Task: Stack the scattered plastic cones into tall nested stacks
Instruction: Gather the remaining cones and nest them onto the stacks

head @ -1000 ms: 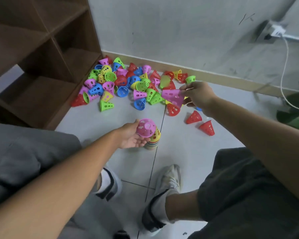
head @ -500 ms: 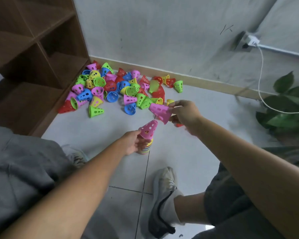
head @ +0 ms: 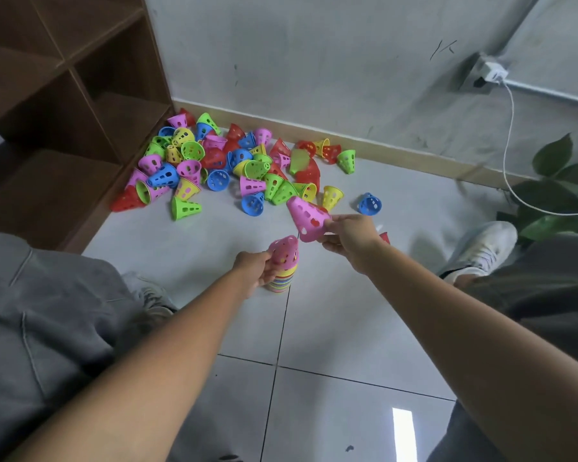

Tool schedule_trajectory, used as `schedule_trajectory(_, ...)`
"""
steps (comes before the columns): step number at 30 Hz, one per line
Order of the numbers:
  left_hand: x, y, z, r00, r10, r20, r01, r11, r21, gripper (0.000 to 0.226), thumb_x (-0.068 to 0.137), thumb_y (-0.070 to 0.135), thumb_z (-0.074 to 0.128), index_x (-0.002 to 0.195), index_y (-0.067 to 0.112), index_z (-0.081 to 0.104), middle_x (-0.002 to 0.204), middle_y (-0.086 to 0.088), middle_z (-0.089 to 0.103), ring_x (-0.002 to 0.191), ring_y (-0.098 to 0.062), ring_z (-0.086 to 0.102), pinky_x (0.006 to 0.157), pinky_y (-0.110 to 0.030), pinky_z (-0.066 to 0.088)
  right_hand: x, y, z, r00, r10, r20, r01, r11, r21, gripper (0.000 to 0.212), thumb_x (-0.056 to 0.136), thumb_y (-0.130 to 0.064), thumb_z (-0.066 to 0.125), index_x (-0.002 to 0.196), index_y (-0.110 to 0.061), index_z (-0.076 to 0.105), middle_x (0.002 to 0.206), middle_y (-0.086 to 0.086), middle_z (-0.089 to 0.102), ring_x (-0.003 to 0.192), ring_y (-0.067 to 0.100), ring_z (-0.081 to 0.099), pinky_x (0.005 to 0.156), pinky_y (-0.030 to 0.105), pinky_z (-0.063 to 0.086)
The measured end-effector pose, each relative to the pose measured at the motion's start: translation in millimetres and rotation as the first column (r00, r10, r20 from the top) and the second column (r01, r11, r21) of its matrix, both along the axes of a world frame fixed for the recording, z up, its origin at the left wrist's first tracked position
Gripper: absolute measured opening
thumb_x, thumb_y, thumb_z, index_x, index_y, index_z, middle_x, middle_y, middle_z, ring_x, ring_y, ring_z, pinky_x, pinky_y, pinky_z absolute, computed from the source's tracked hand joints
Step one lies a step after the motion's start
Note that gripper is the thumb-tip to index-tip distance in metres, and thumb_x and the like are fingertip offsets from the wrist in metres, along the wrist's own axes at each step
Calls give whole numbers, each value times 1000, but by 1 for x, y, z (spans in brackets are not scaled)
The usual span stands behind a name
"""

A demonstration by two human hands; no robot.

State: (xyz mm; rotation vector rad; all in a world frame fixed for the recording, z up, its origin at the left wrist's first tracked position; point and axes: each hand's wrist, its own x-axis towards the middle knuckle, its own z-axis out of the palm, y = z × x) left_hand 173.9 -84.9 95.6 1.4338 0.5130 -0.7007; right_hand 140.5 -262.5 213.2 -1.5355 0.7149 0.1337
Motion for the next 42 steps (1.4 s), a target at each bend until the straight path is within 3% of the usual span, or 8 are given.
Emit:
schedule_trajectory(6, 10, 18, -22, 999, 4, 42, -13, 974, 227, 10, 94, 15, 52, 93, 6, 56, 76, -14, 71, 54, -20, 56, 55, -25, 49, 16, -4, -36, 991, 131, -8, -126, 967, 223, 15, 99, -1, 52, 88, -8, 59, 79, 11, 63, 68, 20, 64, 73, 30, 54)
schedule_trajectory(12, 21, 38, -26, 981, -142, 130, 72, 897, 437, 18, 92, 18, 54, 75, 14, 57, 81, -14, 74, 62, -23, 57, 58, -26, 44, 38, -4, -56, 954, 290, -75, -238, 886, 398, 14, 102, -9, 49, 97, -3, 61, 76, 10, 64, 63, 17, 62, 63, 26, 49)
schedule_trajectory(17, 41, 37, -20, 974, -147, 174, 45, 874, 483, 19, 91, 17, 54, 72, 16, 58, 83, -11, 75, 63, -24, 59, 65, -30, 46, 43, -7, -79, 929, 332, -166, -261, 902, 344, 12, 100, -5, 51, 89, -4, 57, 82, 11, 58, 62, 19, 64, 51, 22, 48)
schedule_trajectory(22, 71, 26, -5, 961, -147, 235, 17, 877, 480, 18, 89, 24, 56, 73, 16, 58, 84, -9, 76, 66, -23, 63, 73, -34, 52, 46, -19, -93, 887, 391, -247, -336, 911, 238, 11, 99, -8, 54, 103, 0, 60, 82, 12, 63, 62, 19, 61, 53, 22, 45)
schedule_trajectory(27, 97, 14, 18, 941, -199, 272, 28, 850, 526, 16, 92, 24, 57, 77, 19, 57, 84, -5, 75, 62, -20, 62, 56, -24, 42, 62, -28, -98, 860, 442, -255, -397, 893, 212, 9, 97, -8, 59, 100, -1, 63, 93, 14, 62, 62, 19, 61, 52, 21, 50)
schedule_trajectory(34, 129, -8, 42, 897, -363, 253, 144, 780, 609, 15, 97, 29, 55, 97, 14, 59, 93, -4, 73, 72, -20, 64, 59, -25, 43, 90, -34, -93, 787, 573, -230, -549, 820, 164, 9, 97, -10, 59, 101, -6, 66, 88, 7, 63, 69, 20, 63, 64, 23, 54)
schedule_trajectory(38, 137, -21, 48, 866, -446, 228, 212, 740, 638, 23, 97, 29, 57, 107, 10, 62, 98, -7, 73, 85, -24, 69, 73, -31, 53, 112, -50, -89, 764, 590, -261, -598, 800, 59, 16, 97, -12, 61, 110, -4, 63, 89, 9, 65, 70, 20, 65, 69, 27, 54)
schedule_trajectory(42, 144, -33, 43, 832, -530, 164, 278, 654, 703, 24, 96, 31, 58, 104, 9, 65, 104, -10, 72, 96, -29, 68, 90, -37, 53, 135, -69, -86, 767, 572, -291, -605, 796, -31, 23, 97, -14, 61, 116, -1, 63, 86, 6, 64, 67, 18, 65, 60, 24, 52)
